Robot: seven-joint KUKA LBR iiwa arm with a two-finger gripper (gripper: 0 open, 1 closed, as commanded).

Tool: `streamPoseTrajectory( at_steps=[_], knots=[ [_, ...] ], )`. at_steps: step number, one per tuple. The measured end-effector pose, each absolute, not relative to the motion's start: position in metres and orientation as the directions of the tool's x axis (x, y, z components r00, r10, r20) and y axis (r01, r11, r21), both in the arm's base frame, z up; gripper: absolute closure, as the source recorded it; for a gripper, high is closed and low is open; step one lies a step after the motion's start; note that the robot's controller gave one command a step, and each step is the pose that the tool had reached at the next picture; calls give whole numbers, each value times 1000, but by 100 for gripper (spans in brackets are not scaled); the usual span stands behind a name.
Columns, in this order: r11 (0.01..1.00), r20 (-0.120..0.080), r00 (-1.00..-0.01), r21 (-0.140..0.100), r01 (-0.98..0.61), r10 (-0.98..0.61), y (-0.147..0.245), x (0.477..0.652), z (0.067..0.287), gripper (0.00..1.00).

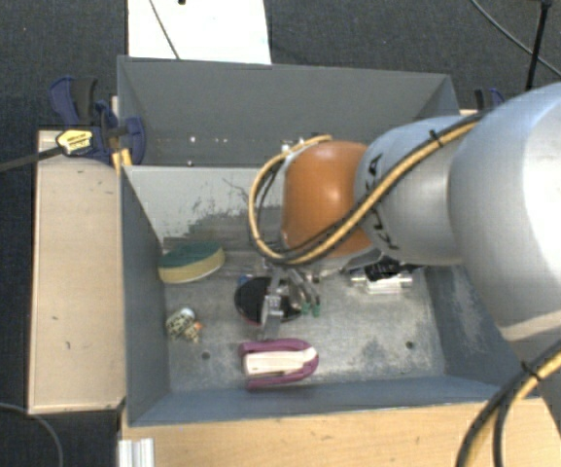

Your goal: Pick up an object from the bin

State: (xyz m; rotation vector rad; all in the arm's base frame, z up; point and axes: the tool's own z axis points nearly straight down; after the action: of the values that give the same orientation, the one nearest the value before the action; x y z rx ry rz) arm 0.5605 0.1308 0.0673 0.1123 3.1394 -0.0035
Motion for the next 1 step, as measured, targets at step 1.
streamPoseTrajectory(
  at_steps=[1],
  knots=[
    [968, -4, -968, 1, 252, 252, 96, 570, 101, 0]
  ],
)
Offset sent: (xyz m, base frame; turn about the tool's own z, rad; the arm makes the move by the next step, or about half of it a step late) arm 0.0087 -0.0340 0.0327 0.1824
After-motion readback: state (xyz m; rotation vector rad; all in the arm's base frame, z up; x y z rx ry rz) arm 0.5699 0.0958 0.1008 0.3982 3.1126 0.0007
